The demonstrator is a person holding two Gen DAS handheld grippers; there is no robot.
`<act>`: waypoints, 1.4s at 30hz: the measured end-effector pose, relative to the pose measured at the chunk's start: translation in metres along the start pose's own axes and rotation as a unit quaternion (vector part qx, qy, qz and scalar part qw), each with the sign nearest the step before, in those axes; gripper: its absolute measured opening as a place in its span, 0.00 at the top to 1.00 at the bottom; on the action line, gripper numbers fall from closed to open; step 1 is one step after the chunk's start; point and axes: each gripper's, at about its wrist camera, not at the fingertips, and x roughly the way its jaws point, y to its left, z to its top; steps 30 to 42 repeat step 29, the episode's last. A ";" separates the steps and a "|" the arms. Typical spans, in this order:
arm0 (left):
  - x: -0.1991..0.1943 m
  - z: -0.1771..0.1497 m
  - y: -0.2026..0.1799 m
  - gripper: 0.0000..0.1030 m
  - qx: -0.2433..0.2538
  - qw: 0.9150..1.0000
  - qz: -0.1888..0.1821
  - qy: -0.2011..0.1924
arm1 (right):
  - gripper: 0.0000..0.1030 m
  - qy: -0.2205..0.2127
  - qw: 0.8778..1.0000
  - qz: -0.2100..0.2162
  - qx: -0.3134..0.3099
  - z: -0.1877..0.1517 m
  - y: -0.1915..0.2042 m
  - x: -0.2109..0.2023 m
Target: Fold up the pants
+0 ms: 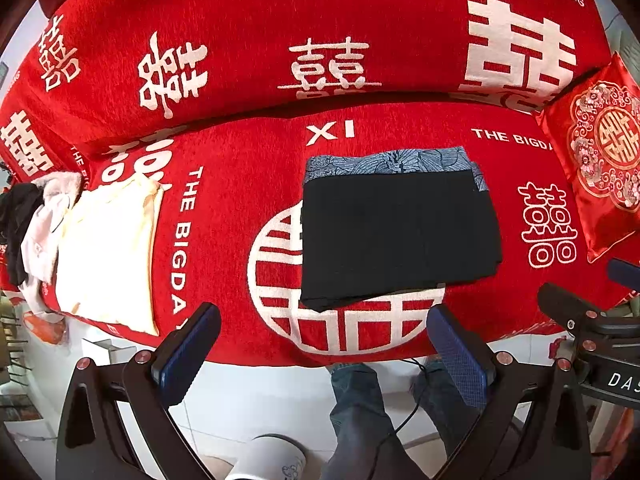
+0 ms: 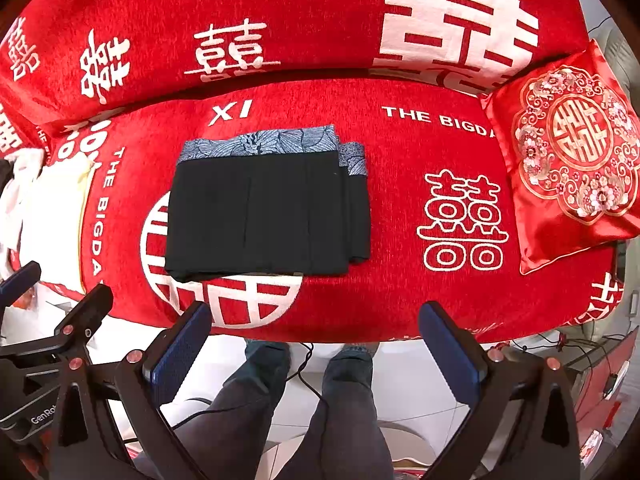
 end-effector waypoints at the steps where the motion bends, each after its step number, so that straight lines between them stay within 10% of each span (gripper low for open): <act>1: 0.000 0.000 0.000 0.00 0.000 1.000 0.000 0.000 | 0.00 0.000 1.000 0.000 0.000 -0.001 0.000 0.001; 42: 0.002 -0.003 0.005 0.00 -0.005 1.000 -0.008 -0.011 | 0.00 -0.001 1.000 -0.002 0.005 -0.003 0.002 0.001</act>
